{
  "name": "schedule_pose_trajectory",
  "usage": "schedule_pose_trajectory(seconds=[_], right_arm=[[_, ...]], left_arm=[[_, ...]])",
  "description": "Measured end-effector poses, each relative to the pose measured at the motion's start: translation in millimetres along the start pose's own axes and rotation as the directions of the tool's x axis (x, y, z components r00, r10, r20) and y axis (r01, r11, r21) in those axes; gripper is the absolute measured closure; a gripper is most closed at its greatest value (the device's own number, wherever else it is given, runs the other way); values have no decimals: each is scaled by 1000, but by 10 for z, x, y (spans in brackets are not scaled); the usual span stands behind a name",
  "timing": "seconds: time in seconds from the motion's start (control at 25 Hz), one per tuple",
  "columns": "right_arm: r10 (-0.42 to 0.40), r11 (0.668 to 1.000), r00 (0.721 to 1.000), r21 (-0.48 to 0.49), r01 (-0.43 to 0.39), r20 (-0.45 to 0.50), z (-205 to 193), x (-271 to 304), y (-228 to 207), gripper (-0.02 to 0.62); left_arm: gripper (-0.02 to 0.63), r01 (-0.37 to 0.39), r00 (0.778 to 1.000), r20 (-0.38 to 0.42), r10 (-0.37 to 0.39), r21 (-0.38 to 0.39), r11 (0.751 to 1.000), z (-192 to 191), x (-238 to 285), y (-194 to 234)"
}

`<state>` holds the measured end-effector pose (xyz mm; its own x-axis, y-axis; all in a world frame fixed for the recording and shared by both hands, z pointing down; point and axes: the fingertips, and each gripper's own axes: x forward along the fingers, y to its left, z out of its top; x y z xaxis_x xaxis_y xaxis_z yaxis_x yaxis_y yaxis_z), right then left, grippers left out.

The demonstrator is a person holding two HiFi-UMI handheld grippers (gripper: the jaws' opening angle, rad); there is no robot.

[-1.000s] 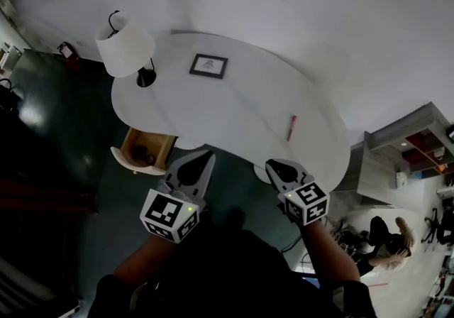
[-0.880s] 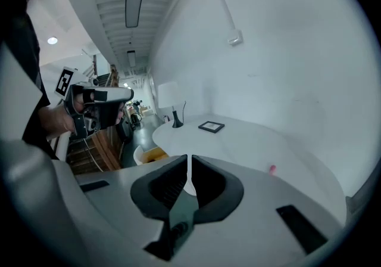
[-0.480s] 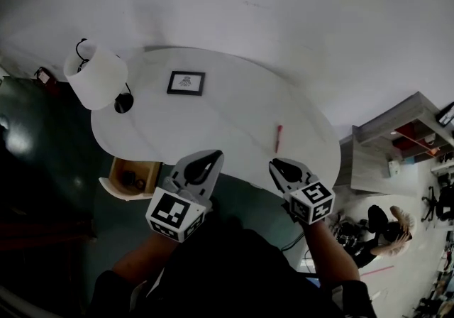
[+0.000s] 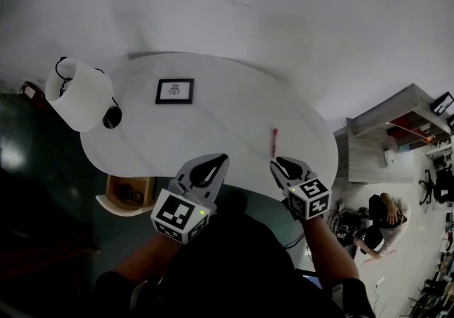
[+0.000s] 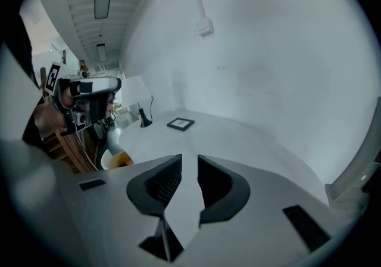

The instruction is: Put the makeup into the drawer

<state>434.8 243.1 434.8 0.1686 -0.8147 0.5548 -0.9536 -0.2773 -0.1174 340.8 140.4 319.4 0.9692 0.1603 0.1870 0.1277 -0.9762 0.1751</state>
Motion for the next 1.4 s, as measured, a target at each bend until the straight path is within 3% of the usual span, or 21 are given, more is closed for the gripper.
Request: schedule_pose_trajectory(seconds=[0.24, 0.4, 0.48, 1.0, 1.4], right_arm=[[-33, 998, 994, 46, 38, -102, -287, 207, -359, 498], [-35, 998, 983, 54, 45, -179, -465, 405, -575, 404], [-34, 997, 979, 59, 47, -202, -529, 500, -662, 388], [-62, 994, 952, 71, 87, -299, -821, 985, -1091, 383], [-133, 984, 931, 64, 164, -339, -963, 1264, -1360, 384]], left_arm=[[595, 1, 1000, -22, -1, -25, 1000, -127, 285, 15], [595, 6, 999, -39, -7, -29, 1000, -185, 442, 34], [595, -1, 999, -49, 0, -31, 1000, -212, 493, 54], [595, -35, 996, -83, 30, -69, 997, -490, 637, 153], [595, -44, 996, -84, 37, -85, 995, -582, 757, 204]])
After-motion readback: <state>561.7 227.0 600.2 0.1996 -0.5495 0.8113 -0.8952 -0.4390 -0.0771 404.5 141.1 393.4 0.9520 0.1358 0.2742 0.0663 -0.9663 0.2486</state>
